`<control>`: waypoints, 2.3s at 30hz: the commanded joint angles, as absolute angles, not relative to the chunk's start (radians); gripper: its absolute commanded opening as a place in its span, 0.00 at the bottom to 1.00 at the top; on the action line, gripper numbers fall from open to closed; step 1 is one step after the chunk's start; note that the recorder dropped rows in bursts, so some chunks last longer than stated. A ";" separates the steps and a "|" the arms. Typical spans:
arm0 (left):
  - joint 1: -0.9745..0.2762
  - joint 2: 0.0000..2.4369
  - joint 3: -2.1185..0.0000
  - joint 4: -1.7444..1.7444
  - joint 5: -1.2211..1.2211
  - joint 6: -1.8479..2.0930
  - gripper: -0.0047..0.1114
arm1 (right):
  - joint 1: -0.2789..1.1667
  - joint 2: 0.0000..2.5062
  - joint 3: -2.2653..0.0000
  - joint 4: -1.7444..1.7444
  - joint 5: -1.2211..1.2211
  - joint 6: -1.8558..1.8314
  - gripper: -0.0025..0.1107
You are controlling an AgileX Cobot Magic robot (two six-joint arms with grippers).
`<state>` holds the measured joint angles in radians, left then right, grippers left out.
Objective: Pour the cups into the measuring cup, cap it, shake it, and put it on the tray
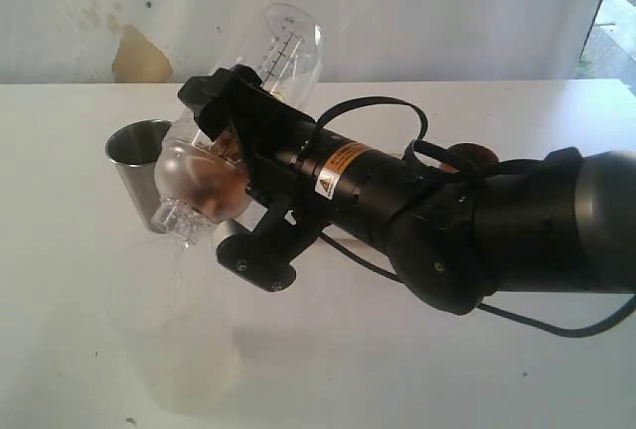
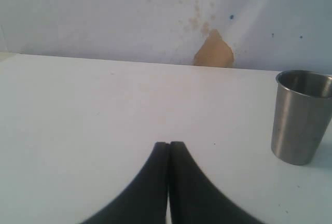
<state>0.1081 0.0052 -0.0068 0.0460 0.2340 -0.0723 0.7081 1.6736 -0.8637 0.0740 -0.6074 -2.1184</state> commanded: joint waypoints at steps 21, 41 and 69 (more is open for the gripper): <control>0.108 0.000 0.000 0.041 0.234 -0.069 0.04 | 0.706 1.668 -0.890 0.070 -0.634 -2.138 0.02; 0.108 0.000 0.000 0.041 0.234 -0.069 0.04 | 0.706 1.668 -0.946 0.023 -0.547 -2.138 0.02; 0.108 0.000 0.000 0.041 0.234 -0.069 0.04 | 0.706 1.668 -0.946 -0.043 -0.659 -2.138 0.02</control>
